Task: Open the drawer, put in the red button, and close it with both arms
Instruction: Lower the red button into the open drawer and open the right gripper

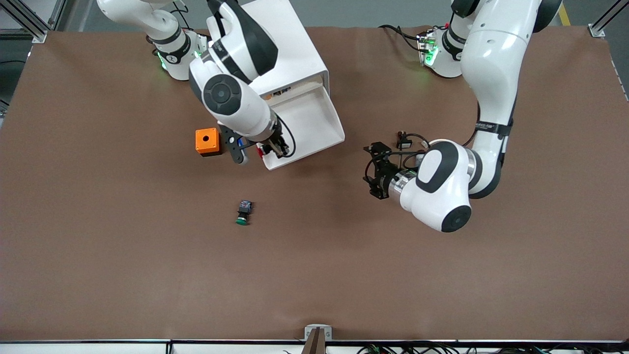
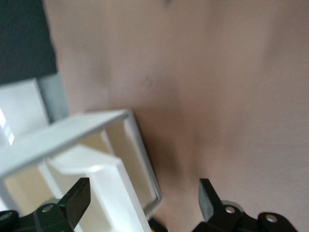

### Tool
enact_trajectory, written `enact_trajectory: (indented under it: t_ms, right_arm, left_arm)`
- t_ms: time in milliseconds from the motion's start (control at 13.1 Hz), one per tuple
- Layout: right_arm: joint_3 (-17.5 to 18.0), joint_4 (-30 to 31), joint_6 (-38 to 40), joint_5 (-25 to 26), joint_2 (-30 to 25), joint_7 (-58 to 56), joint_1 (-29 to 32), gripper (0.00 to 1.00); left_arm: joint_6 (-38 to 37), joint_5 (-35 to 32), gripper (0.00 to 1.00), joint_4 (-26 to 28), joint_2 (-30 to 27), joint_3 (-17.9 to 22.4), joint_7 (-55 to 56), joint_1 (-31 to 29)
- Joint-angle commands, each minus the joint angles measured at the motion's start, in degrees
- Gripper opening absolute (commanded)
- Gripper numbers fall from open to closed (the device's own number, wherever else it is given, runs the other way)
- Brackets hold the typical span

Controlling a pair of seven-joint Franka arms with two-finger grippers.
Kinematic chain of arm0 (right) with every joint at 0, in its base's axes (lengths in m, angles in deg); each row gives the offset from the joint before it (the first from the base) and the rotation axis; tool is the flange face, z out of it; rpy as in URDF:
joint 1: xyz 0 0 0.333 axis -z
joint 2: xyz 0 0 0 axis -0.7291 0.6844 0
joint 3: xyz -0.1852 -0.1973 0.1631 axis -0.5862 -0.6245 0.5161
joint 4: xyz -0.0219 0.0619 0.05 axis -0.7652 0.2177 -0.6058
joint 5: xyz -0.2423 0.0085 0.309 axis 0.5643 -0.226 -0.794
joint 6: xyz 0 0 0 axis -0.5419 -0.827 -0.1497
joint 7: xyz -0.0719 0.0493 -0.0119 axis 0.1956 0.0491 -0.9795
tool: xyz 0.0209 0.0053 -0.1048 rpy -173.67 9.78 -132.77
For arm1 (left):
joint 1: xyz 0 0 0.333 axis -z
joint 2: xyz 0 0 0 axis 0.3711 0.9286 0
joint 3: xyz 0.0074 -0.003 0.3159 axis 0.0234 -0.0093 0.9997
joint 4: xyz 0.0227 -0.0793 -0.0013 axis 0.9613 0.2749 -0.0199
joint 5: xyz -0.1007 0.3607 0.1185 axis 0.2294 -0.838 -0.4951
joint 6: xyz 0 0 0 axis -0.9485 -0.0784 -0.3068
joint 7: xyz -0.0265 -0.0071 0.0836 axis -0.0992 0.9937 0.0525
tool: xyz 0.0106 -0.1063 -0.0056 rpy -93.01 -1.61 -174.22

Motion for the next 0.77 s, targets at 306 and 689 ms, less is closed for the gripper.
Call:
enact_trajectory:
  t_ms: [306,689]
  right_arm:
    - [-0.6,2.3,-10.4,-0.3,4.0,8.6,-6.0,0.07]
    - [-0.9,1.5,-10.2,-0.3,4.1,9.3,-5.4,1.0]
  left_arm:
    - [-3.6,-12.3,0.99,0.3,-6.4,0.7,-25.0,0.9]
    - [-0.6,-14.7,0.99,0.3,-7.2,-1.2,-41.9,1.7]
